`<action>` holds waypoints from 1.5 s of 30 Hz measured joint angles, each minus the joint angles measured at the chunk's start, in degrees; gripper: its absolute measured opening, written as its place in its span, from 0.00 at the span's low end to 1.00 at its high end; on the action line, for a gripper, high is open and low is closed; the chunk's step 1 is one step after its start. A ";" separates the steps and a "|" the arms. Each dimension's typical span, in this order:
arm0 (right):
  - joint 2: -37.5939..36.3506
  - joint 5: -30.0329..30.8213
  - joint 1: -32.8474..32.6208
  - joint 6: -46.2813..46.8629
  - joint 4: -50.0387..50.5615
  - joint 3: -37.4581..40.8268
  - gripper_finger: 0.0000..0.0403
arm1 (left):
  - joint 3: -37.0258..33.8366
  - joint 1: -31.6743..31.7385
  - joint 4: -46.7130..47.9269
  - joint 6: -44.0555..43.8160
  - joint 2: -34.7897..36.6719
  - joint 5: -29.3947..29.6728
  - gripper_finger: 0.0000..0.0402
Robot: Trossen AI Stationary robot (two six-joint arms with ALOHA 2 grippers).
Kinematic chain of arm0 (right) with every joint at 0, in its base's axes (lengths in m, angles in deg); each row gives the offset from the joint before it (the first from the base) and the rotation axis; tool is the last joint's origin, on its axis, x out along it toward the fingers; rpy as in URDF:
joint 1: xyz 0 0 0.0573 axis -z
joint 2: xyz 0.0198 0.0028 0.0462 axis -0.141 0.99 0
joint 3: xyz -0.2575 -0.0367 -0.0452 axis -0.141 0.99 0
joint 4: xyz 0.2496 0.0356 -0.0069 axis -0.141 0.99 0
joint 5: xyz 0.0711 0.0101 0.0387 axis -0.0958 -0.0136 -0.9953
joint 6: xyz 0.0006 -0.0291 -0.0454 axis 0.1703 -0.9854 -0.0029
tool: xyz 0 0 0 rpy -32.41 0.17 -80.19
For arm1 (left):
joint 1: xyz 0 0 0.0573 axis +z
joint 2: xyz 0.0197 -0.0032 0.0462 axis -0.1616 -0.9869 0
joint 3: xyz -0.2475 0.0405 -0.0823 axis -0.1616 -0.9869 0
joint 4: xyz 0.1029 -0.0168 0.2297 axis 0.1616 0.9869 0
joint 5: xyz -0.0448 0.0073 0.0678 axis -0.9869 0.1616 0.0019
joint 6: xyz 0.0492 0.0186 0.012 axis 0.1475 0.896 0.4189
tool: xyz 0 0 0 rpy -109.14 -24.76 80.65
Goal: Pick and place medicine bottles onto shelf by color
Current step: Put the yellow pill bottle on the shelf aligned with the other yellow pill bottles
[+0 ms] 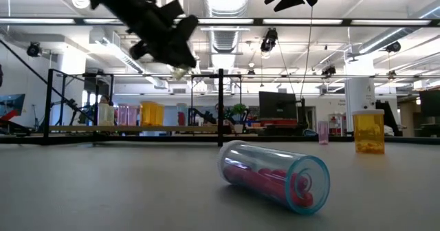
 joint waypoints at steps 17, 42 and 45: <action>0.00 0.00 -0.01 0.00 0.02 -0.02 0.58 | -25.23 -0.04 -17.37 -1.35 18.52 13.63 0.24; 0.00 0.00 -0.02 0.00 0.02 0.00 0.58 | -39.04 -0.06 -17.57 -13.94 17.54 39.18 0.24; 0.00 0.00 0.00 0.00 0.00 -0.01 0.58 | -40.60 -0.04 -17.71 -19.48 17.15 42.55 0.24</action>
